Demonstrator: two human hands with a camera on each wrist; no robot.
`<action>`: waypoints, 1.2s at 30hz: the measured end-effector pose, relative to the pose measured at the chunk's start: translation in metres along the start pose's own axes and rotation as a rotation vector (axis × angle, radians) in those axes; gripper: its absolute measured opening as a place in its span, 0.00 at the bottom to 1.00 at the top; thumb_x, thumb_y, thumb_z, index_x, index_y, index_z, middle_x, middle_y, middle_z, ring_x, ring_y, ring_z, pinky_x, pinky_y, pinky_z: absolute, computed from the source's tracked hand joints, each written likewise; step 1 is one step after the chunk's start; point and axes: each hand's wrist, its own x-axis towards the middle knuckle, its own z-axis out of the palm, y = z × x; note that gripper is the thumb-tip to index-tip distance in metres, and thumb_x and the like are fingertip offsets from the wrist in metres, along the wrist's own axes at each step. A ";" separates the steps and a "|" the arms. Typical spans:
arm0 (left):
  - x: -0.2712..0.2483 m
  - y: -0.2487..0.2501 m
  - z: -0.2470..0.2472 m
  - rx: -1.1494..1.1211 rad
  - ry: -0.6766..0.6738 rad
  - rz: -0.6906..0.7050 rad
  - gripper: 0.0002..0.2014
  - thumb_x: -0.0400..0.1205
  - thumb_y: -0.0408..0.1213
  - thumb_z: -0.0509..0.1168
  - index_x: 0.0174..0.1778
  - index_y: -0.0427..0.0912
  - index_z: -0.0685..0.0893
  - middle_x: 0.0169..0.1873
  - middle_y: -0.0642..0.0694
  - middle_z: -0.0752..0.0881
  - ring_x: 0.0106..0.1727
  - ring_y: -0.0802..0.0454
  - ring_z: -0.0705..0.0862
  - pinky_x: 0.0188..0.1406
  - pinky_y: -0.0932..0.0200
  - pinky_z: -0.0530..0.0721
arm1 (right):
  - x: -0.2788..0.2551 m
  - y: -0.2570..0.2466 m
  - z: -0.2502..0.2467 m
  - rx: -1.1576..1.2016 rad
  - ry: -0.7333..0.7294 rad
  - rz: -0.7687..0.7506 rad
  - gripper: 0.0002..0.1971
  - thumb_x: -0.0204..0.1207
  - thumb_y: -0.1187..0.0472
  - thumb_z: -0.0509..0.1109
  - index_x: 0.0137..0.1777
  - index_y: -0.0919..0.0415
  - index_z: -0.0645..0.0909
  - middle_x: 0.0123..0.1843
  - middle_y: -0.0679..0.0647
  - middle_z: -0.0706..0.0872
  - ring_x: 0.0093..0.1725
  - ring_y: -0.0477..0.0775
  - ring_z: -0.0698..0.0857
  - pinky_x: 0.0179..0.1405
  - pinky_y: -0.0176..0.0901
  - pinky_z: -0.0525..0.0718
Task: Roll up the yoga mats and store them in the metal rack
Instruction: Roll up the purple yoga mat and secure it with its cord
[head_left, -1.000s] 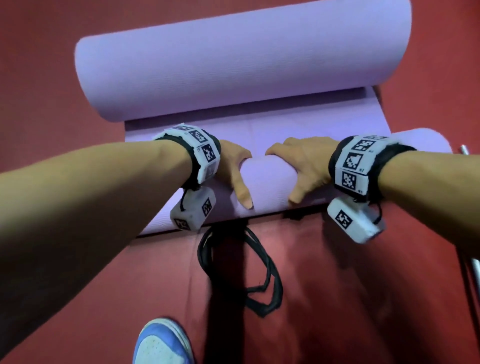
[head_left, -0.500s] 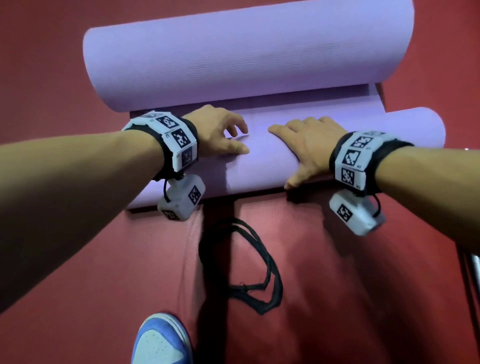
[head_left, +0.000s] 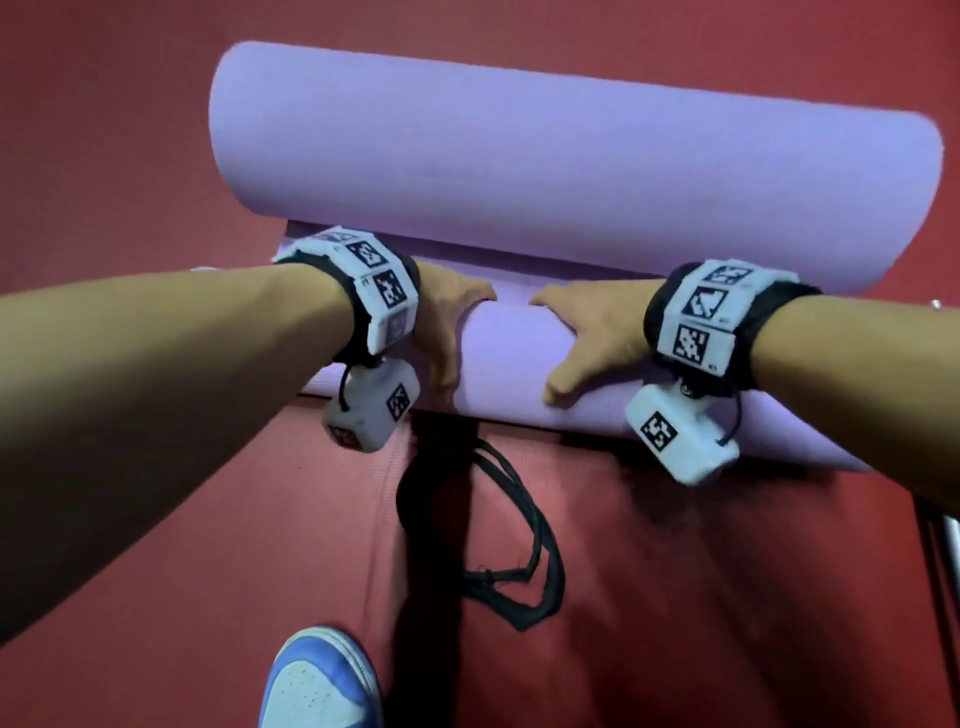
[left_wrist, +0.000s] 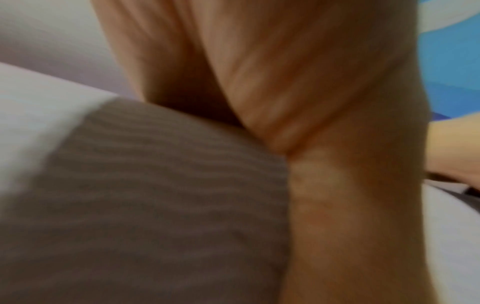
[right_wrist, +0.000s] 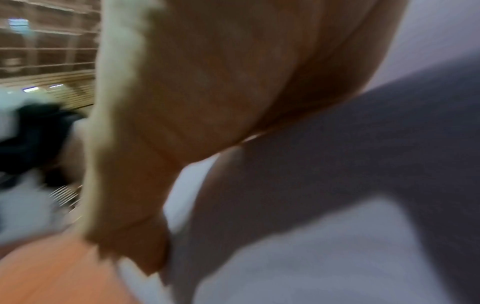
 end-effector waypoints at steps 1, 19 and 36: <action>0.002 0.001 -0.003 -0.016 -0.017 0.008 0.49 0.62 0.37 0.85 0.78 0.53 0.69 0.64 0.53 0.80 0.59 0.56 0.78 0.59 0.59 0.80 | 0.000 -0.004 0.006 -0.075 0.076 -0.023 0.54 0.53 0.29 0.79 0.78 0.49 0.62 0.69 0.55 0.77 0.66 0.61 0.78 0.65 0.57 0.78; -0.002 -0.001 0.041 0.426 0.778 0.314 0.48 0.65 0.72 0.56 0.77 0.43 0.66 0.67 0.35 0.76 0.63 0.34 0.77 0.57 0.36 0.71 | 0.017 0.014 -0.002 -0.021 0.339 0.087 0.61 0.47 0.25 0.78 0.81 0.45 0.59 0.75 0.54 0.70 0.74 0.63 0.68 0.70 0.61 0.67; 0.019 0.020 -0.007 -0.065 -0.057 0.163 0.40 0.44 0.57 0.87 0.48 0.41 0.88 0.45 0.42 0.92 0.47 0.39 0.90 0.49 0.41 0.90 | -0.001 0.031 -0.024 0.074 -0.042 0.115 0.54 0.36 0.27 0.79 0.68 0.40 0.71 0.60 0.44 0.83 0.57 0.52 0.84 0.64 0.55 0.82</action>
